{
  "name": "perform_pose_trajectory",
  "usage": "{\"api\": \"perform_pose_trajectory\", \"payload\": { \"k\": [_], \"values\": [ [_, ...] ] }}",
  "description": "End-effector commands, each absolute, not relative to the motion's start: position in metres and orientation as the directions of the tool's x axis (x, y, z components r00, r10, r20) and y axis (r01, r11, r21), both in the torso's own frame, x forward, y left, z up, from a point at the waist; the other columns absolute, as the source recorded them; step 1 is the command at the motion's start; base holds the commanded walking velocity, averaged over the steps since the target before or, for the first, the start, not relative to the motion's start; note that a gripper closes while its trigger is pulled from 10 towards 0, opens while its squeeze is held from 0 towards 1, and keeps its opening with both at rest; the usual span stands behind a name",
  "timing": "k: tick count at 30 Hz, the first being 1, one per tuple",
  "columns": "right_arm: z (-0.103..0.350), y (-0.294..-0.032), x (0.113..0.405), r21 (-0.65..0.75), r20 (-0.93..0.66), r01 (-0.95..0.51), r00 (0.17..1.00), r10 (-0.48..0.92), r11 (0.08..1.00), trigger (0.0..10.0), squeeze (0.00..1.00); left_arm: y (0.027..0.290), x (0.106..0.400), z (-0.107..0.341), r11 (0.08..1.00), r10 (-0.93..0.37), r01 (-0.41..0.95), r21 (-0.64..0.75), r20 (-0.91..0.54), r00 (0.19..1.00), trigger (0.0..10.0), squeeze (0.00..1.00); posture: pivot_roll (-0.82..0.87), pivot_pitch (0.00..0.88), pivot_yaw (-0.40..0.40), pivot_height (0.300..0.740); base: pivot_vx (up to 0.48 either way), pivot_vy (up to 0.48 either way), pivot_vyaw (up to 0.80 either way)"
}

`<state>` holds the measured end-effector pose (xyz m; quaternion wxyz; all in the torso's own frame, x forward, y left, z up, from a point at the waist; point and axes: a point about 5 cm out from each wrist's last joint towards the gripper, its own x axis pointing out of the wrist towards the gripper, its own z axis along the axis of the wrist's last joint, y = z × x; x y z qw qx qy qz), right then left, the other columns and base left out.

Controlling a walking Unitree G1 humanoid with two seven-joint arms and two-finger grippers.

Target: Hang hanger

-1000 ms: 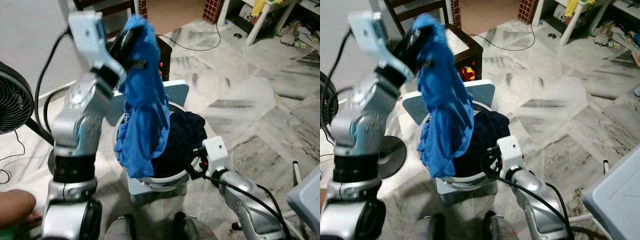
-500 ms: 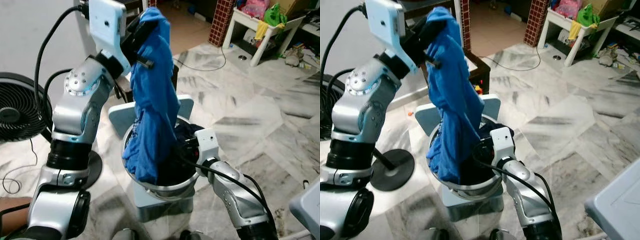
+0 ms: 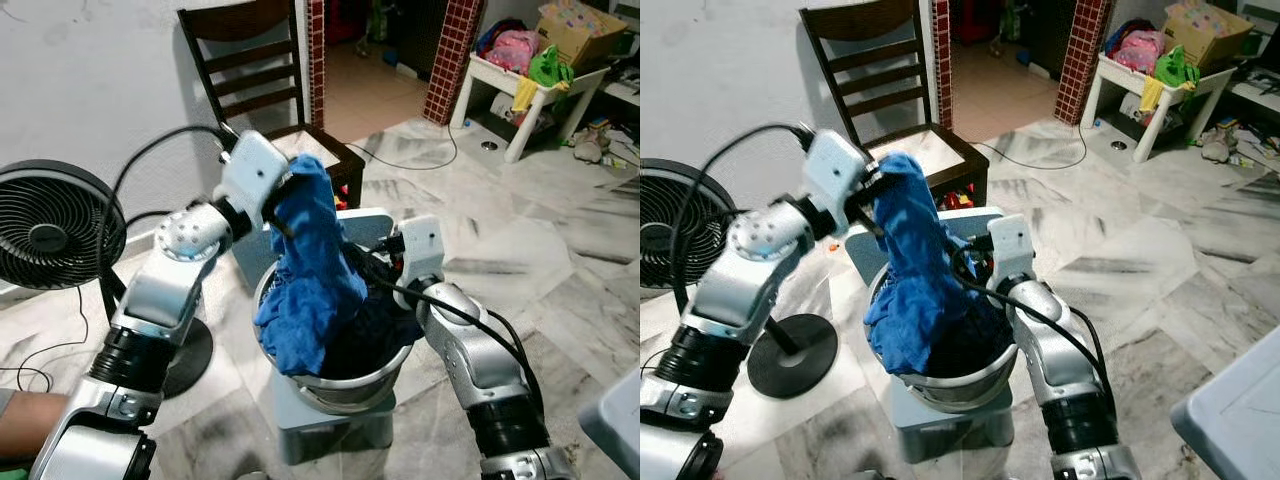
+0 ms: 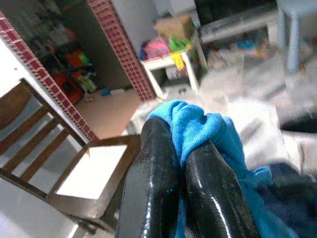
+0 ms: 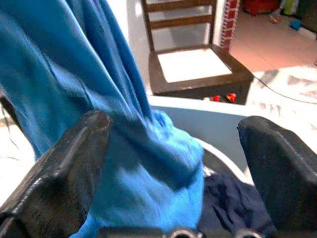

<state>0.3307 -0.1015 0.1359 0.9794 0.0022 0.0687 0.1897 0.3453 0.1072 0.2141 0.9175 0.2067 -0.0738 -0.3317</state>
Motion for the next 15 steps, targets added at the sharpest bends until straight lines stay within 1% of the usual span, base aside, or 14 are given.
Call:
{"api": "perform_pose_trajectory", "payload": {
  "k": [1, 2, 5, 6, 7, 9, 10, 12, 13, 14, 15],
  "values": [
    [0.135, -0.098, 0.333, 0.039, -0.135, -0.373, 0.917, 0.375, 0.927, 10.0, 0.00, 0.107, 0.345, 0.206, 0.655, -0.651, 0.591, 0.471, -0.045, 0.758, 0.0, 0.00, 0.10, 0.000, 0.045, 0.740, 0.000, 0.000, 0.00],
    [0.135, -0.098, 0.333, 0.038, -0.132, -0.379, 0.915, 0.381, 0.925, 10.0, 0.00, 0.106, 0.347, 0.197, 0.637, -0.649, 0.603, 0.480, -0.089, 0.756, 0.0, 0.00, 0.10, 0.000, 0.043, 0.740, 0.000, 0.000, 0.00],
    [0.134, -0.100, 0.334, 0.031, -0.132, -0.386, 0.913, 0.387, 0.922, 10.0, 0.00, 0.105, 0.349, 0.189, 0.618, -0.645, 0.614, 0.492, -0.130, 0.753, 0.0, 0.00, 0.09, 0.000, 0.042, 0.740, 0.000, 0.000, 0.00],
    [0.135, -0.102, 0.335, 0.023, -0.133, -0.386, 0.913, 0.385, 0.922, 10.0, 0.00, 0.104, 0.351, 0.183, 0.607, -0.642, 0.618, 0.499, -0.150, 0.752, 0.2, 0.00, 0.09, 0.000, 0.039, 0.740, 0.000, 0.000, 0.00],
    [0.135, -0.104, 0.337, 0.018, -0.132, -0.382, 0.915, 0.381, 0.924, 10.0, 0.00, 0.104, 0.351, 0.180, 0.595, -0.645, 0.627, 0.502, -0.167, 0.746, 1.3, 0.00, 0.09, 0.000, 0.038, 0.740, 0.000, 0.000, 0.00],
    [0.137, -0.108, 0.341, 0.004, -0.129, -0.371, 0.921, 0.369, 0.929, 10.0, 0.00, 0.102, 0.351, 0.171, 0.571, -0.652, 0.652, 0.499, -0.207, 0.729, 2.5, 0.00, 0.08, 0.000, 0.036, 0.740, 0.000, 0.000, 0.00],
    [0.138, -0.110, 0.343, -0.002, -0.126, -0.367, 0.923, 0.364, 0.930, 10.0, 0.00, 0.101, 0.350, 0.165, 0.535, -0.658, 0.667, 0.519, -0.239, 0.714, 3.5, 0.00, 0.08, 0.000, 0.034, 0.740, 0.000, 0.000, 0.00],
    [0.140, -0.111, 0.345, -0.007, -0.121, -0.365, 0.924, 0.362, 0.931, 10.0, 0.00, 0.099, 0.348, 0.155, 0.468, -0.668, 0.689, 0.554, -0.288, 0.686, 4.7, 0.00, 0.08, 0.000, 0.032, 0.740, 0.000, 0.000, 0.00],
    [0.141, -0.111, 0.345, -0.010, -0.119, -0.367, 0.924, 0.363, 0.930, 10.0, 0.00, 0.097, 0.345, 0.148, 0.453, -0.675, 0.714, 0.535, -0.317, 0.666, 5.8, 0.00, 0.08, 0.000, 0.030, 0.740, 0.000, 0.000, 0.00],
    [0.141, -0.110, 0.345, -0.012, -0.118, -0.368, 0.924, 0.364, 0.930, 10.0, 0.00, 0.095, 0.344, 0.146, 0.440, -0.682, 0.723, 0.534, -0.325, 0.655, 5.8, 0.00, 0.07, 0.000, 0.028, 0.740, 0.000, 0.000, 0.00],
    [0.141, -0.110, 0.344, -0.015, -0.118, -0.370, 0.923, 0.366, 0.929, 10.0, 0.00, 0.091, 0.341, 0.142, 0.427, -0.692, 0.731, 0.532, -0.329, 0.643, 5.0, 0.00, 0.07, 0.000, 0.026, 0.740, 0.000, 0.000, 0.00]
  ]
}}
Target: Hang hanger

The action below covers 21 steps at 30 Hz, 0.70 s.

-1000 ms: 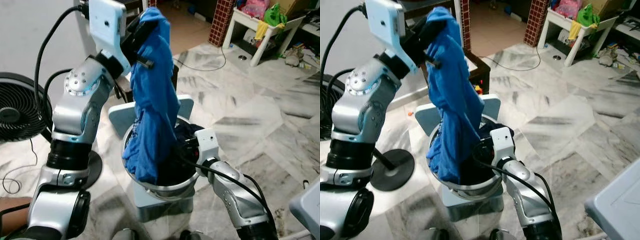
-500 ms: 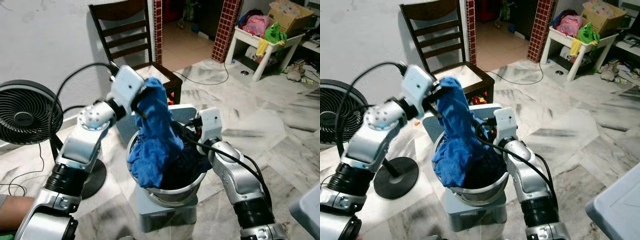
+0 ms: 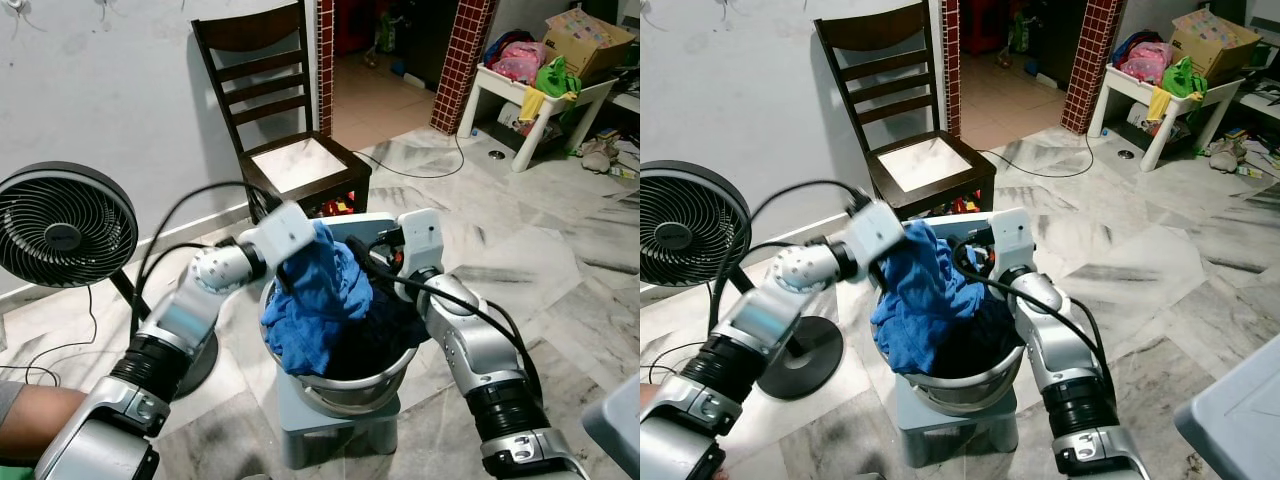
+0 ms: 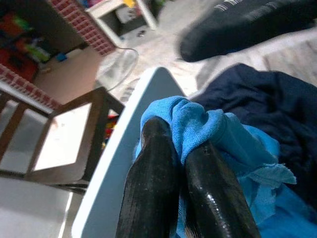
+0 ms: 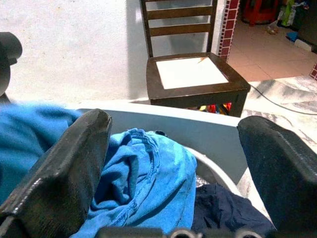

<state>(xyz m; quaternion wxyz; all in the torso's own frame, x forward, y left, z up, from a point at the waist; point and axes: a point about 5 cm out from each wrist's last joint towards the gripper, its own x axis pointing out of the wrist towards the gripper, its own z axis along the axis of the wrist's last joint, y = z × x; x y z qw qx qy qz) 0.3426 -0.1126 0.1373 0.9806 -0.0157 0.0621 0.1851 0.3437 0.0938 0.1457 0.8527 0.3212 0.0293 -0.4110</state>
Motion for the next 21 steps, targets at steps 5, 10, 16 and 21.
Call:
{"api": "perform_pose_trajectory", "payload": {
  "k": [5, 10, 16, 21],
  "values": [
    [0.137, -0.107, 0.342, -0.027, -0.125, -0.382, 0.918, 0.376, 0.924, 10.0, 0.00, 0.071, 0.324, 0.122, 0.367, -0.756, 0.788, 0.495, -0.334, 0.562, 2.5, 0.00, 0.07, 0.000, 0.020, 0.740, 0.000, 0.000, 0.00],
    [0.137, -0.103, 0.343, -0.041, -0.125, -0.400, 0.911, 0.393, 0.915, 10.0, 0.00, 0.057, 0.298, 0.104, 0.269, -0.813, 0.865, 0.423, -0.382, 0.440, 5.3, 0.00, 0.08, 0.000, 0.015, 0.740, 0.000, 0.000, 0.00],
    [0.137, -0.102, 0.345, -0.049, -0.124, -0.407, 0.909, 0.398, 0.912, 10.0, 0.00, 0.069, 0.291, 0.091, 0.320, -0.766, 0.854, 0.411, -0.418, 0.488, 10.0, 0.00, 0.08, 0.000, 0.012, 0.740, 0.000, 0.000, 0.00],
    [0.135, -0.101, 0.344, -0.049, -0.127, -0.410, 0.907, 0.401, 0.911, 10.0, 0.00, 0.095, 0.297, 0.093, 0.551, -0.646, 0.727, 0.410, -0.342, 0.683, 10.0, 0.00, 0.09, 0.000, 0.012, 0.740, 0.000, 0.000, 0.00]
  ]
}}
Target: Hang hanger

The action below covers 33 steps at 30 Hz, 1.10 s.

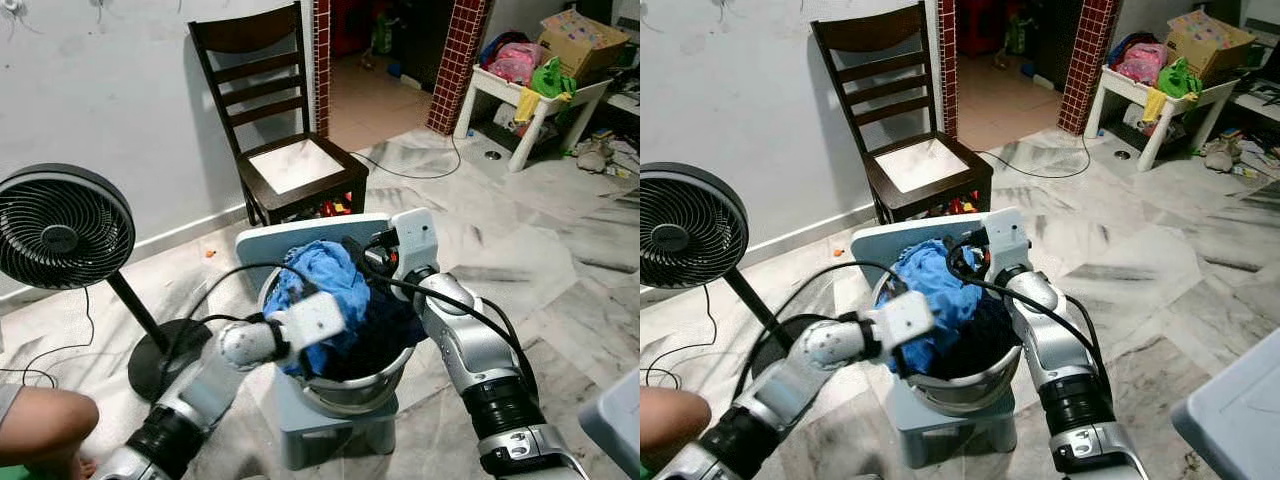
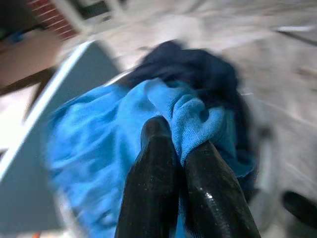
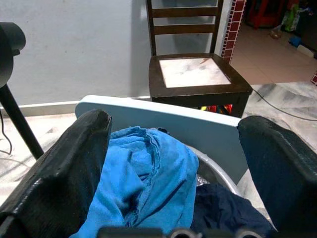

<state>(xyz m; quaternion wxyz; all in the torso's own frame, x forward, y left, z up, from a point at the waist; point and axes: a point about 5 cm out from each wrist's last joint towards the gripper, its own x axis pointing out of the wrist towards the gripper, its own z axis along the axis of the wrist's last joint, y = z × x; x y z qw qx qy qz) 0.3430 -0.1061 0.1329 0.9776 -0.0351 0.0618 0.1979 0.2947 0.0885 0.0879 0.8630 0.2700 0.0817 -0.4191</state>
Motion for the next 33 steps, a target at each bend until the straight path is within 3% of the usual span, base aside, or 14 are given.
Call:
{"api": "perform_pose_trajectory", "payload": {
  "k": [1, 3, 5, 7, 12, 13, 14, 20, 26, 33],
  "values": [
    [0.134, -0.100, 0.343, -0.048, -0.128, -0.412, 0.906, 0.404, 0.910, 10.0, 0.00, 0.101, 0.298, 0.094, 0.624, -0.599, 0.675, 0.394, -0.313, 0.737, 10.0, 0.00, 0.09, 0.000, 0.013, 0.740, 0.000, 0.000, 0.00],
    [0.133, -0.098, 0.342, -0.047, -0.130, -0.416, 0.904, 0.408, 0.908, 10.0, 0.00, 0.109, 0.297, 0.094, 0.724, -0.527, 0.593, 0.353, -0.272, 0.805, 10.0, 0.00, 0.09, 0.000, 0.013, 0.740, 0.000, 0.000, 0.00],
    [0.133, -0.098, 0.342, -0.048, -0.130, -0.418, 0.903, 0.409, 0.907, 10.0, 0.00, 0.112, 0.295, 0.094, 0.760, -0.501, 0.563, 0.325, -0.259, 0.826, 10.0, 0.00, 0.09, 0.000, 0.013, 0.740, 0.000, 0.000, 0.00],
    [0.133, -0.098, 0.342, -0.050, -0.132, -0.422, 0.901, 0.413, 0.905, 10.0, 0.00, 0.118, 0.288, 0.085, 0.845, -0.431, 0.489, 0.215, -0.268, 0.862, 10.0, 0.00, 0.09, 0.000, 0.009, 0.740, 0.000, 0.000, 0.00],
    [0.133, -0.098, 0.343, -0.054, -0.134, -0.427, 0.899, 0.417, 0.903, 10.0, 0.00, 0.115, 0.278, 0.076, 0.849, -0.435, 0.497, 0.177, -0.301, 0.849, 10.0, 0.00, 0.10, 0.000, -0.002, 0.740, 0.000, 0.000, 0.00],
    [0.134, -0.097, 0.343, -0.058, -0.132, -0.431, 0.898, 0.421, 0.901, 10.0, 0.00, 0.112, 0.278, 0.076, 0.856, -0.443, 0.496, 0.143, -0.289, 0.848, 10.0, 0.69, 0.10, 0.000, -0.002, 0.740, 0.000, 0.000, 0.00],
    [0.134, -0.096, 0.344, -0.059, -0.132, -0.432, 0.897, 0.422, 0.900, 10.0, 0.00, 0.111, 0.278, 0.077, 0.859, -0.447, 0.495, 0.131, -0.282, 0.849, 10.0, 1.00, 0.10, 0.000, -0.003, 0.740, 0.000, 0.000, 0.00],
    [0.136, -0.094, 0.344, -0.064, -0.127, -0.437, 0.895, 0.427, 0.897, 10.0, 0.00, 0.104, 0.283, 0.092, 0.853, -0.482, 0.510, 0.114, -0.203, 0.852, 10.0, 1.00, 0.09, 0.000, -0.002, 0.740, 0.000, 0.000, 0.00],
    [0.133, -0.095, 0.341, -0.065, -0.132, -0.435, 0.896, 0.425, 0.898, 10.0, 0.00, 0.112, 0.266, 0.083, 0.755, -0.538, 0.612, 0.235, -0.312, 0.783, 10.0, 1.00, 0.09, 0.000, 0.005, 0.740, 0.000, 0.000, 0.00],
    [0.131, -0.096, 0.340, -0.064, -0.138, -0.434, 0.895, 0.423, 0.898, 10.0, 0.00, 0.131, 0.253, 0.082, 0.782, -0.473, 0.563, 0.268, -0.334, 0.815, 10.0, 1.00, 0.11, 0.000, 0.004, 0.740, 0.000, 0.000, 0.00]
  ]
}}
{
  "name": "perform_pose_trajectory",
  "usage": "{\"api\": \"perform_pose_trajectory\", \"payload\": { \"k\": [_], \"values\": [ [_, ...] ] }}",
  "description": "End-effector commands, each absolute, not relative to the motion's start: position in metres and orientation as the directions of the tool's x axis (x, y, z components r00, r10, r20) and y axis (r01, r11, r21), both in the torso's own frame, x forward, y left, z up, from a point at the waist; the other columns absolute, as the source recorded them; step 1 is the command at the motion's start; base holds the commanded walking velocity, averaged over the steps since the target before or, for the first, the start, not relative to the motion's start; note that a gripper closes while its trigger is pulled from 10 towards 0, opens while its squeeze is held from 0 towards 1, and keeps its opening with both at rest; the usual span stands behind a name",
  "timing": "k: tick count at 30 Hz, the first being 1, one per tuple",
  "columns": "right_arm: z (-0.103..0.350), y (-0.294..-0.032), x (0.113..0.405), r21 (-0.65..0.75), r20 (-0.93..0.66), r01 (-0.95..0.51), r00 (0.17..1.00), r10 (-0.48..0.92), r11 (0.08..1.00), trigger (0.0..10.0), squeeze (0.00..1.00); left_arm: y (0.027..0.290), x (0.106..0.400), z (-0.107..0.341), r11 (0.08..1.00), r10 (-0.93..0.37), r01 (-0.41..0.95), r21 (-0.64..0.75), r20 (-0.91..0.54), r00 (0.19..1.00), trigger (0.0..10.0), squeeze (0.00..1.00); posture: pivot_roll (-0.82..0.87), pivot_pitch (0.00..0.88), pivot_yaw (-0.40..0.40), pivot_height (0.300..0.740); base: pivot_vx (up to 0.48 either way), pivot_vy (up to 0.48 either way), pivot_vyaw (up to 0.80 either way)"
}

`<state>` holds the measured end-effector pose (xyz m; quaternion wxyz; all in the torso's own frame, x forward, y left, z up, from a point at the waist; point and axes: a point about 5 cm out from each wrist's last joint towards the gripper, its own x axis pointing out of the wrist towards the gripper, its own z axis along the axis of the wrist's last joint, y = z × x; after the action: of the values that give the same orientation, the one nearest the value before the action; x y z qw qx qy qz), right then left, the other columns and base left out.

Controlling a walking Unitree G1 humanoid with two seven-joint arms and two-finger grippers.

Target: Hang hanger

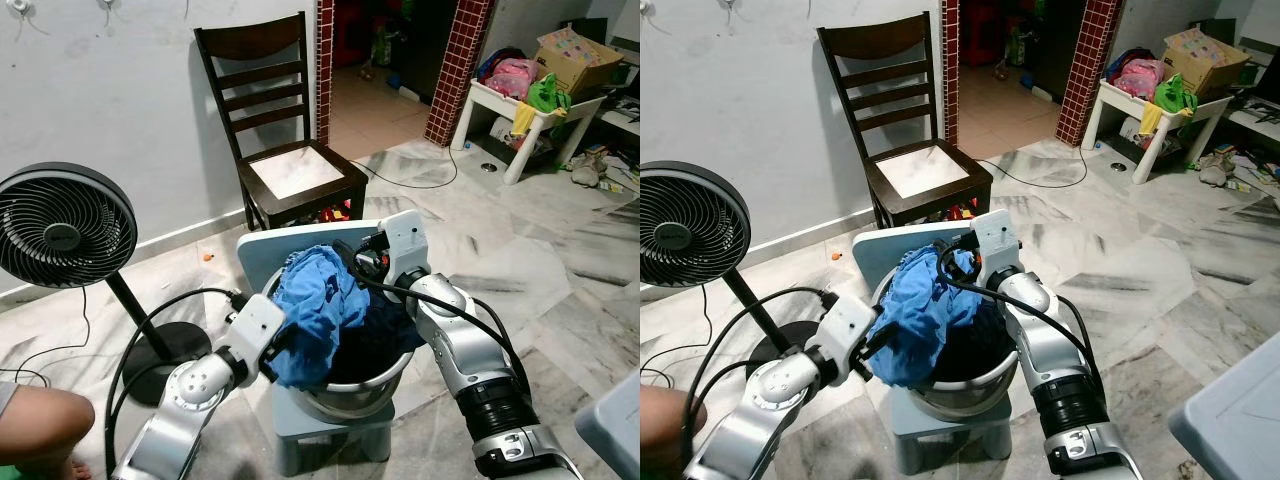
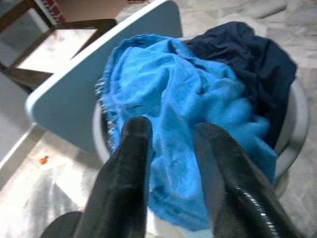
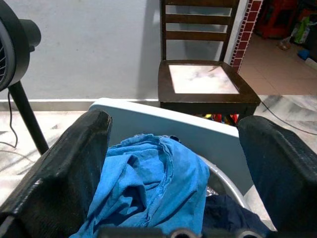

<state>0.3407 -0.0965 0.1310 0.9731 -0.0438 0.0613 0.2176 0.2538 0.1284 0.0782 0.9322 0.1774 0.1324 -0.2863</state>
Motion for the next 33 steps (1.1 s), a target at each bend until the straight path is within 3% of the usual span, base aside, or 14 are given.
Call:
{"api": "perform_pose_trajectory", "payload": {
  "k": [1, 6, 10, 14, 17, 22, 27, 33],
  "values": [
    [0.131, -0.095, 0.340, -0.064, -0.139, -0.436, 0.895, 0.425, 0.898, 10.0, 0.00, 0.133, 0.252, 0.082, 0.797, -0.456, 0.542, 0.267, -0.325, 0.829, 10.0, 1.00, 0.11, 0.000, 0.004, 0.740, 0.000, 0.000, 0.00],
    [0.131, -0.093, 0.339, -0.063, -0.140, -0.444, 0.891, 0.432, 0.894, 10.0, 0.00, 0.146, 0.248, 0.088, 0.870, -0.361, 0.420, 0.258, -0.245, 0.900, 10.0, 1.00, 0.11, 0.000, -0.002, 0.740, 0.000, 0.000, 0.00],
    [0.129, -0.093, 0.339, -0.065, -0.146, -0.448, 0.888, 0.436, 0.892, 10.0, 0.00, 0.167, 0.247, 0.096, 0.923, -0.212, 0.248, 0.294, -0.148, 0.966, 10.0, 1.00, 0.12, 0.000, -0.005, 0.740, 0.000, 0.000, 0.00],
    [0.129, -0.091, 0.339, -0.064, -0.147, -0.454, 0.885, 0.442, 0.888, 10.0, 0.00, 0.179, 0.245, 0.091, 0.982, -0.075, 0.106, 0.155, -0.195, 0.978, 10.0, 1.00, 0.12, 0.000, -0.005, 0.740, 0.000, 0.000, 0.00],
    [0.129, -0.090, 0.338, -0.064, -0.147, -0.458, 0.883, 0.445, 0.887, 10.0, 0.00, 0.173, 0.249, 0.087, 0.994, -0.091, 0.103, 0.045, -0.223, 0.971, 10.0, 1.00, 0.12, 0.000, -0.005, 0.740, 0.000, 0.000, 0.00],
    [0.129, -0.090, 0.338, -0.065, -0.147, -0.457, 0.884, 0.445, 0.887, 10.0, 0.00, 0.167, 0.255, 0.087, 0.995, -0.102, 0.101, -0.016, -0.241, 0.965, 10.0, 1.00, 0.11, 0.000, -0.003, 0.740, 0.000, 0.000, 0.00],
    [0.130, -0.091, 0.338, -0.067, -0.144, -0.458, 0.884, 0.445, 0.887, 10.0, 0.00, 0.153, 0.260, 0.075, 0.988, -0.152, 0.137, -0.067, -0.350, 0.924, 10.0, 1.00, 0.10, 0.000, -0.001, 0.740, 0.000, 0.000, 0.00],
    [0.131, -0.092, 0.338, -0.073, -0.141, -0.456, 0.885, 0.444, 0.887, 10.0, 0.00, 0.129, 0.262, 0.068, 0.952, -0.207, 0.082, -0.295, -0.425, 0.881, 10.0, 1.00, 0.09, 0.000, 0.002, 0.740, 0.000, 0.000, 0.00]
  ]
}}
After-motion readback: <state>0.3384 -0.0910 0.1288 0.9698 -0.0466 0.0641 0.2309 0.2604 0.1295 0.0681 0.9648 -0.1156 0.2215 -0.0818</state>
